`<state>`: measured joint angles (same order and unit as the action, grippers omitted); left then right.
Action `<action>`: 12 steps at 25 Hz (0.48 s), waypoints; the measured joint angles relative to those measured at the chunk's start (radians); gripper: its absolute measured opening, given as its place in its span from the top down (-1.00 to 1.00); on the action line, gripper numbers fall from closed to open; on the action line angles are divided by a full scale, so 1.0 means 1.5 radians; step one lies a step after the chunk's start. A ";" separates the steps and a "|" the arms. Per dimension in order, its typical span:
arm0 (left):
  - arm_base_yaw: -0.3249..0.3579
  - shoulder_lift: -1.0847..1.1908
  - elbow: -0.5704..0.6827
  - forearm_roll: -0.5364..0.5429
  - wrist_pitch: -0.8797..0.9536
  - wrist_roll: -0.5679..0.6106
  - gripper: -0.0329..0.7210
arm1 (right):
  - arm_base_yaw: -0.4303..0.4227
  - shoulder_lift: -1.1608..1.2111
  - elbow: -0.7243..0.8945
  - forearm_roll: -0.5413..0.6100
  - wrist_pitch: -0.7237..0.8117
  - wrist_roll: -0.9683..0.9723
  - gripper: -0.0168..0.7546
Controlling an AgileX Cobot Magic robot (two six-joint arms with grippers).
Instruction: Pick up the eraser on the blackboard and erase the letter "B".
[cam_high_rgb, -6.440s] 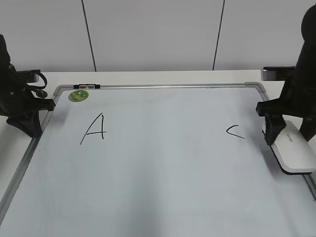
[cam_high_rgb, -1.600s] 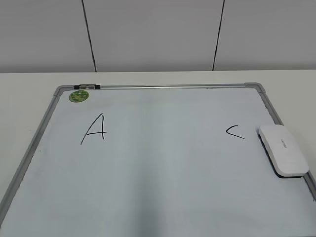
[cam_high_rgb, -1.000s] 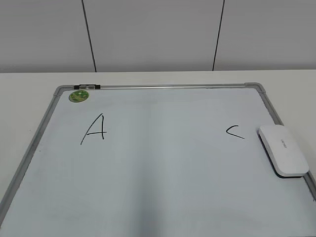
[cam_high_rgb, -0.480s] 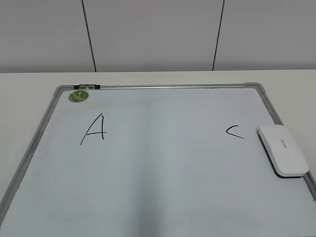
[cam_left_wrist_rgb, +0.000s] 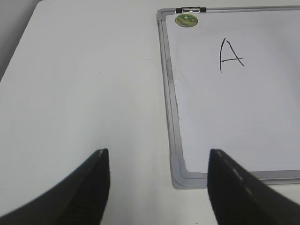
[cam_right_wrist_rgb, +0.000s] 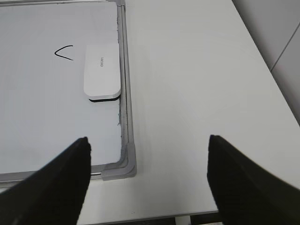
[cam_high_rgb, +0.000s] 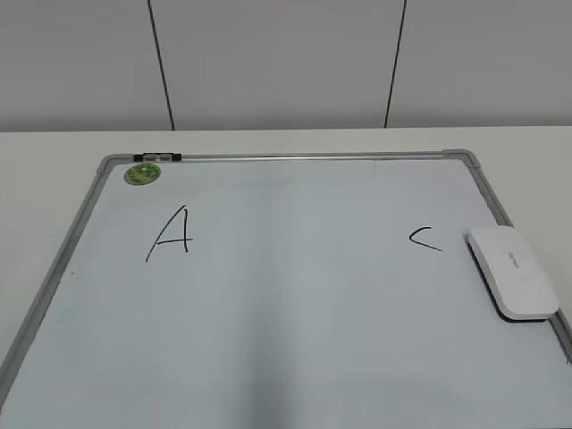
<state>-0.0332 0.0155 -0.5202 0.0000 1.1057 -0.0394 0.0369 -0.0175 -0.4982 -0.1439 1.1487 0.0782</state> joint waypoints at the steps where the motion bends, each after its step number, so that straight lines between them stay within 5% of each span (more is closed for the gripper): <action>1: 0.000 0.000 0.000 0.000 0.000 0.000 -0.39 | 0.000 0.000 0.000 -0.001 0.000 0.000 -0.53; 12: 0.000 0.000 0.000 0.000 0.000 0.000 -0.39 | -0.001 0.000 0.000 -0.001 0.000 0.000 -0.53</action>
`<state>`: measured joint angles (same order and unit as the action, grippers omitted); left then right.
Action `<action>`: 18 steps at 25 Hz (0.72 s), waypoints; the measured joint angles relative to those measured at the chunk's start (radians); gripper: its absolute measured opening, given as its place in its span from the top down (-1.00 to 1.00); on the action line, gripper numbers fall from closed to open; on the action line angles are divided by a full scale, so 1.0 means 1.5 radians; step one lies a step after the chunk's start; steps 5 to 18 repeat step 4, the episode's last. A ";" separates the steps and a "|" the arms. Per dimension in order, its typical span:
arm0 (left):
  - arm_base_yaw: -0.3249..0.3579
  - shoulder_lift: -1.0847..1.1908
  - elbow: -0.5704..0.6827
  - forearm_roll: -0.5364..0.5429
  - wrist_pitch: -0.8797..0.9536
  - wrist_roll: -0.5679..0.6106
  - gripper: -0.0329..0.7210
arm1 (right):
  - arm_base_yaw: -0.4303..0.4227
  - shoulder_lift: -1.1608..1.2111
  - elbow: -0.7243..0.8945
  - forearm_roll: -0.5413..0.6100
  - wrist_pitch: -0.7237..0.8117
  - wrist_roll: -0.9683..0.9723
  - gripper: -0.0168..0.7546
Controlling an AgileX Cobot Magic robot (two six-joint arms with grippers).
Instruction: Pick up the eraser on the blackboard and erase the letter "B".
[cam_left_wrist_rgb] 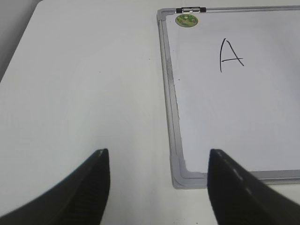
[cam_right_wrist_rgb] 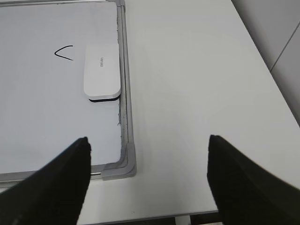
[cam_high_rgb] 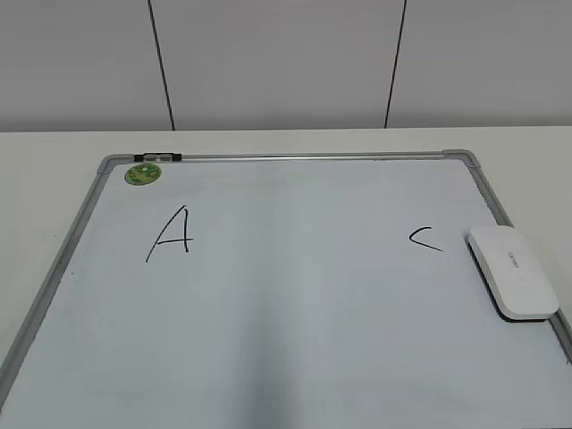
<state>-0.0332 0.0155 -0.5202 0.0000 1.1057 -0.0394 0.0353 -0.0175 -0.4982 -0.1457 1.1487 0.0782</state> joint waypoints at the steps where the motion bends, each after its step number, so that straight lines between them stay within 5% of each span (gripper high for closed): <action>1: 0.000 0.000 0.000 0.000 0.000 0.000 -0.39 | 0.000 0.000 0.000 0.000 0.000 0.000 -0.53; 18: 0.000 0.000 0.000 0.000 0.000 0.000 -0.39 | 0.000 0.000 0.000 0.000 0.000 0.000 -0.53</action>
